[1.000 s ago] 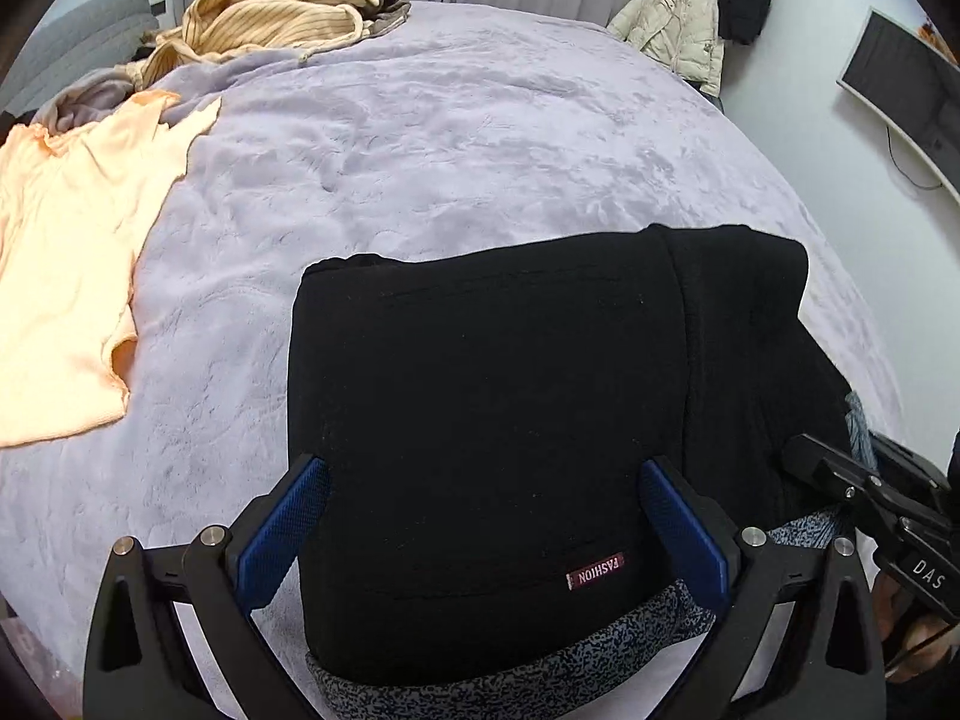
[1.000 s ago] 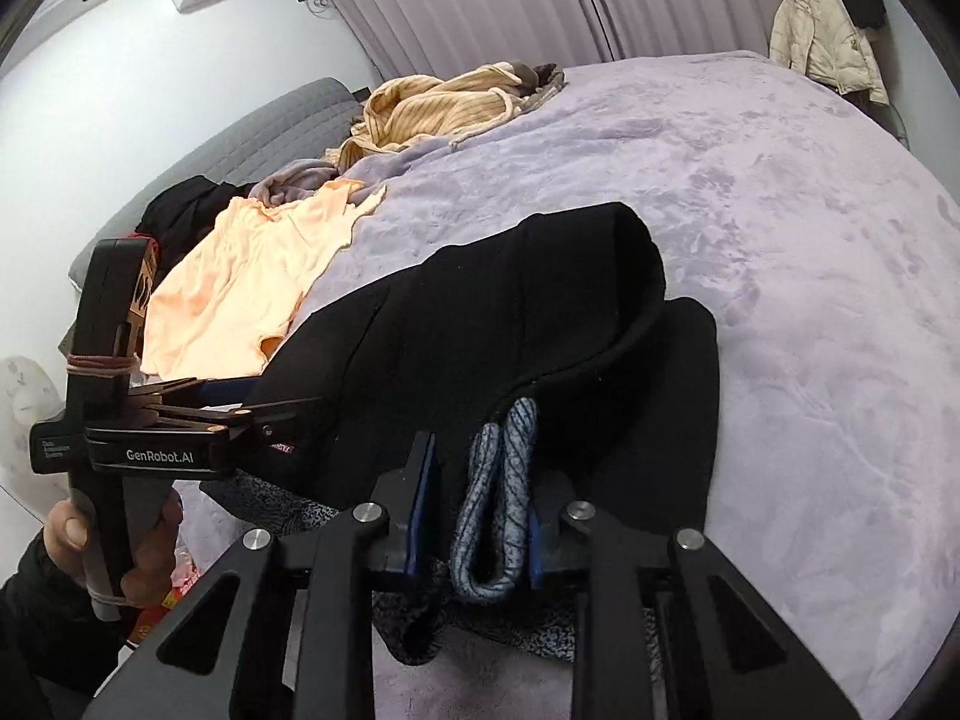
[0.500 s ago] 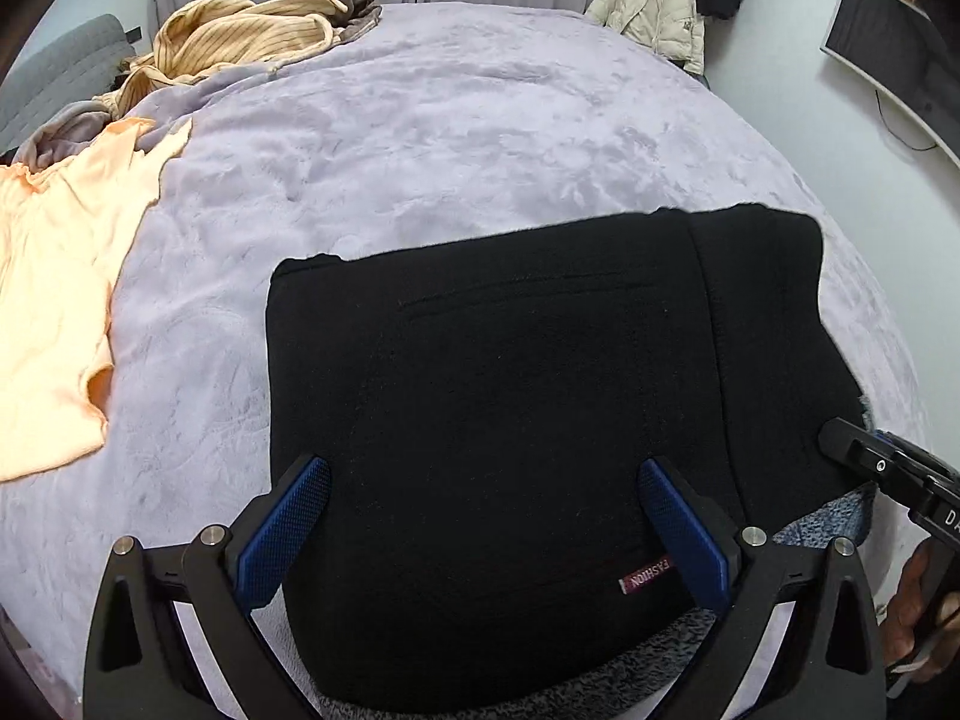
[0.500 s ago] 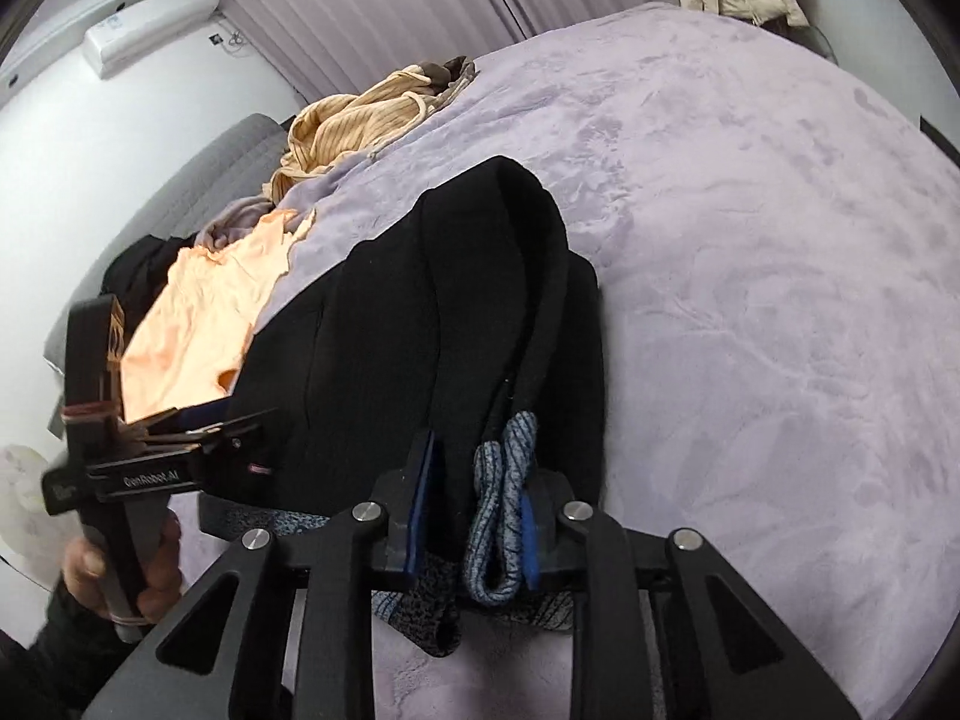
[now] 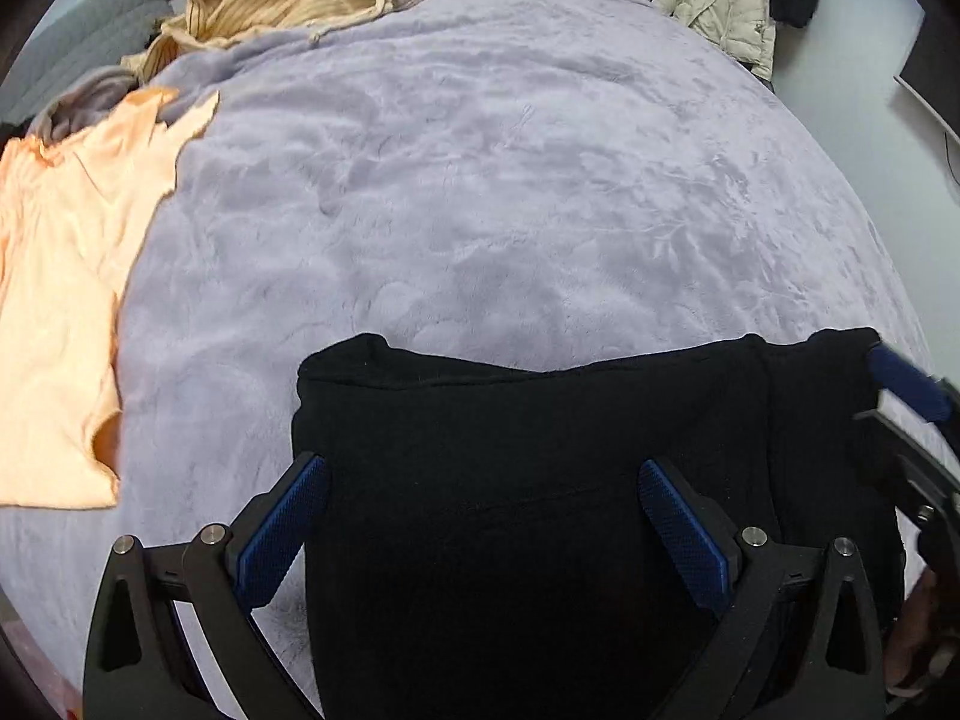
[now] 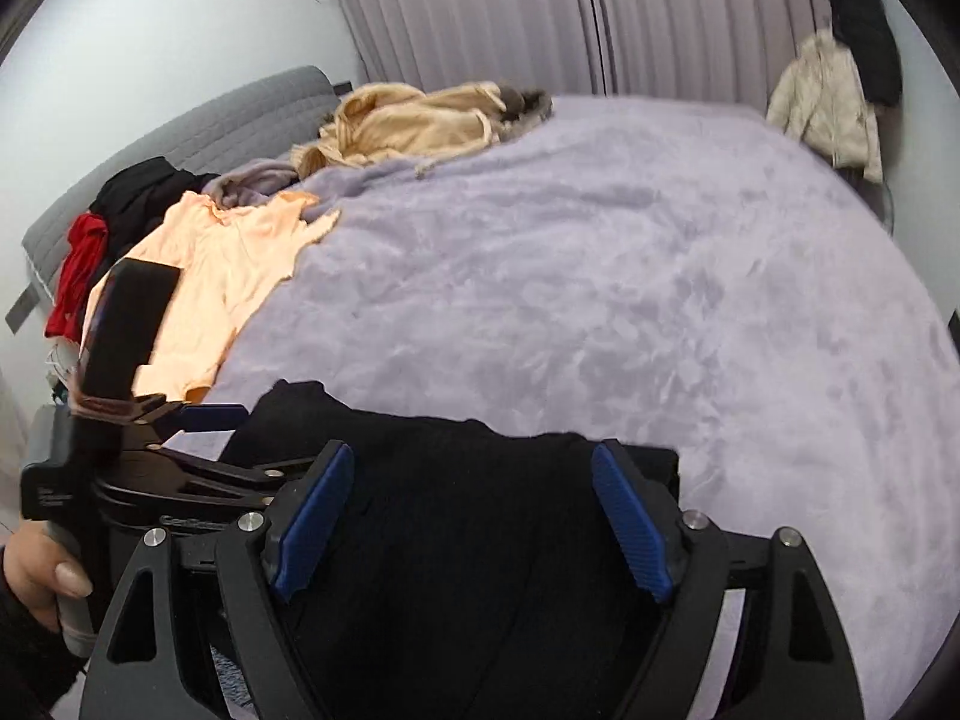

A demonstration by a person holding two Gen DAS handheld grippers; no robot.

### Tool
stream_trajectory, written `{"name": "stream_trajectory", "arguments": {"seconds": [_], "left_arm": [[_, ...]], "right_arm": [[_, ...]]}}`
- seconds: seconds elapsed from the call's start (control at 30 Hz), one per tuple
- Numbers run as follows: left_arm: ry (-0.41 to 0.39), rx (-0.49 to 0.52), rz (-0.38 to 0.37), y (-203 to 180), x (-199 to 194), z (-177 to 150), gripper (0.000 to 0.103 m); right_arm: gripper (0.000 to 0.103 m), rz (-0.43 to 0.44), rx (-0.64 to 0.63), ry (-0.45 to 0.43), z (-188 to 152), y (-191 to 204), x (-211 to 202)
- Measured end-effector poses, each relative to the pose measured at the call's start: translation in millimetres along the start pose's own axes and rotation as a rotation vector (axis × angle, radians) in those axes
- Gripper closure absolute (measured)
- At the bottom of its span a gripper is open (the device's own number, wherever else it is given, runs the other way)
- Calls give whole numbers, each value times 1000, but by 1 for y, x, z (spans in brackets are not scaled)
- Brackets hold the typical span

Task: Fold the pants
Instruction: 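Lower the folded end onto the bundle and open both grippers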

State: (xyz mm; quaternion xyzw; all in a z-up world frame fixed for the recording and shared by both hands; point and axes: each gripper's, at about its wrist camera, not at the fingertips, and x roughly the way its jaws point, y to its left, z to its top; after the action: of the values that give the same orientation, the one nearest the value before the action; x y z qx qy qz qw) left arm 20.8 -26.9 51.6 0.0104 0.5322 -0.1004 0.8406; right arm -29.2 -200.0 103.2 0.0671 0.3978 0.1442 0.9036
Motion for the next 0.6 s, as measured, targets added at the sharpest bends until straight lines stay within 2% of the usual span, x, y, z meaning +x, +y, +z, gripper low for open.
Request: {"name": "stream_trajectory", "arguments": {"seconds": [0.07,0.13,0.23,0.3,0.37,0.4,0.5,0.6], "left_arm": [[7,9,-2,-1,9,-4,0],[-1,23,4,-4,13,-5,0],[6,25,7,-6,8,-3,0],[-14,16,10,-3,-9,-5,0],[-62,37,52,-4,-34,-19,0],[-80,47,58,-4,-44,-26,0],[-108,73,40,-5,-70,-62,0],[-130,89,76,-6,-80,-92,0]], "right_arm": [[19,72,103,97,-11,-25,24],[19,101,129,99,-19,-34,29],[19,66,110,97,-19,-28,21],[19,31,98,62,-20,-18,-1],[18,12,42,5,-31,-1,-35],[17,-27,-3,-18,-41,13,-52],[15,-131,-125,-30,-76,46,-77],[15,-133,-212,-43,-105,72,-93]]}}
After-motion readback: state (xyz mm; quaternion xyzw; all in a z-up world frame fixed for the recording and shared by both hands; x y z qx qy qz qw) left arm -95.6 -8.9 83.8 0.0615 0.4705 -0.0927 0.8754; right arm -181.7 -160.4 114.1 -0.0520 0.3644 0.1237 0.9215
